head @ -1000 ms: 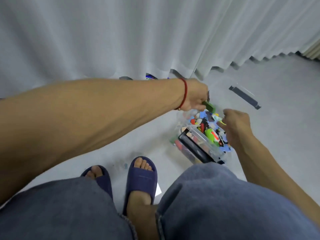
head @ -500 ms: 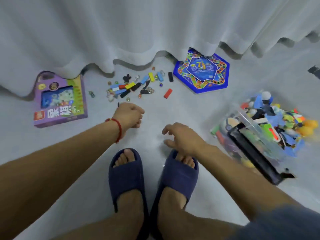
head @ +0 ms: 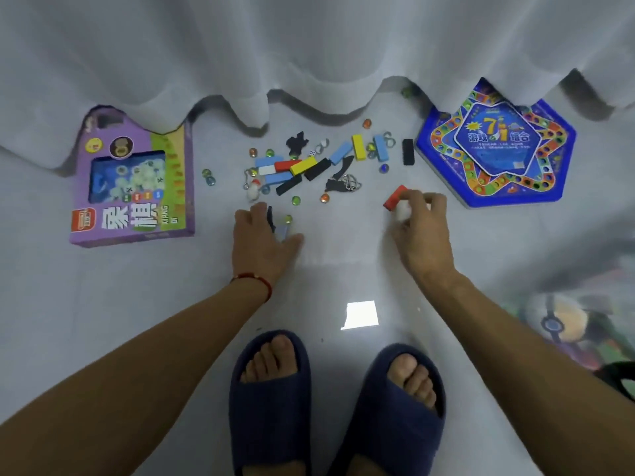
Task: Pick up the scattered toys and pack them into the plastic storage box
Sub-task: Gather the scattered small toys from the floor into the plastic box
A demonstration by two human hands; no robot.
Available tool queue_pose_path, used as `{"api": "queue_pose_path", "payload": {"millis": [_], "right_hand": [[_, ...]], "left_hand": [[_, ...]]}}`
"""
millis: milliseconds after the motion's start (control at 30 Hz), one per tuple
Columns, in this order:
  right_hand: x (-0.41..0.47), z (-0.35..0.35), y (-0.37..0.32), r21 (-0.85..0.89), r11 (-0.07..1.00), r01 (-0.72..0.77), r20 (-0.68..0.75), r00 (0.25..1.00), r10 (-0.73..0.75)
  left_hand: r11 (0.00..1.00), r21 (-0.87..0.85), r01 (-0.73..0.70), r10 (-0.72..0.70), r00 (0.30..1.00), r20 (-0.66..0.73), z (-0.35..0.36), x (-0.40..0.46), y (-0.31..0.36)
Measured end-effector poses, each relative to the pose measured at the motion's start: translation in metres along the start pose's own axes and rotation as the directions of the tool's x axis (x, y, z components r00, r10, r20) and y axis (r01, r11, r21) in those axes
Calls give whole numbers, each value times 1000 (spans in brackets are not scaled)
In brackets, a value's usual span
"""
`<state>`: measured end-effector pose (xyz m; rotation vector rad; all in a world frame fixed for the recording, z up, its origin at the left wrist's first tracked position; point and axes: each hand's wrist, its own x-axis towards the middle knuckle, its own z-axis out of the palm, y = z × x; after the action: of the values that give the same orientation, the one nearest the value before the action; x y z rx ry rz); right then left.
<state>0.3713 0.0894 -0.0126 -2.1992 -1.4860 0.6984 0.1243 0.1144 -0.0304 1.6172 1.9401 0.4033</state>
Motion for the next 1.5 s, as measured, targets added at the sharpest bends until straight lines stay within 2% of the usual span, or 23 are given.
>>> {"api": "queue_pose_path", "payload": {"millis": [100,167,300,367,400,433,467,500,533,567,600,633,700,767,833,900,967,1033,1100,1167,1300,1400,1500], "right_hand": [[38,2,-6,0,997,-78,84,993,77],[48,6,-7,-23,999,-47,122,991,50],[47,12,-7,42,999,-27,51,998,25],[39,11,-11,248,960,-130,54,991,120],[35,8,-16,464,850,-251,119,968,222],[31,5,-21,682,616,-394,255,918,304],[27,1,-25,814,284,-507,423,852,308],[23,-3,-30,827,-37,-561,553,798,241],[19,-4,-31,775,-264,-574,622,765,164],[17,-4,-32,718,-388,-578,658,745,107],[16,-2,-31,680,-442,-585,676,733,70],[15,-1,-32,667,-442,-599,686,726,51],[17,3,-35,709,-296,-640,682,730,56],[23,4,-41,775,-5,-632,628,769,117],[33,9,-47,754,394,-526,466,850,244],[43,17,-48,581,755,-303,214,952,218],[53,25,-43,309,950,-53,52,998,39],[59,30,-40,41,992,120,51,991,-122],[65,38,-35,-179,960,215,130,972,-193],[69,47,-31,-252,937,241,171,964,-203],[74,54,-29,-332,891,310,186,947,-260],[77,52,-30,-406,818,408,215,912,-348],[76,52,-31,-492,721,488,265,873,-409]], "left_hand": [[997,67,23,-21,999,-36,12,10,0],[1000,-3,22,-22,997,-79,14,9,-4],[996,30,-86,89,988,-129,14,0,-17],[993,62,-97,104,989,-106,15,0,-22],[995,54,-89,94,991,-90,14,2,-23],[995,40,-87,90,993,-81,13,3,-24],[995,21,-94,95,992,-86,12,3,-23],[995,-11,-101,99,990,-103,9,2,-20],[995,-69,-78,70,991,-115,6,1,-16],[988,-152,-31,12,992,-124,1,-1,-11],[968,-246,55,-85,990,-111,-3,-1,-7],[926,-344,155,-191,979,-74,-7,-2,-3],[751,-557,355,-369,925,93,-11,1,1],[501,-716,487,-404,863,304,-16,3,8],[364,-758,542,-372,830,415,-18,3,16],[355,-748,561,-370,819,439,-15,3,20],[421,-726,544,-359,835,417,-9,4,21],[580,-652,488,-305,873,381,-2,4,22],[894,-386,225,-121,954,276,4,-1,28],[987,-155,-43,76,974,212,16,-4,37],[962,28,-272,254,927,276,47,-6,45],[833,276,-480,416,872,260,61,-2,39],[721,377,-581,538,813,224,63,0,36]]}}
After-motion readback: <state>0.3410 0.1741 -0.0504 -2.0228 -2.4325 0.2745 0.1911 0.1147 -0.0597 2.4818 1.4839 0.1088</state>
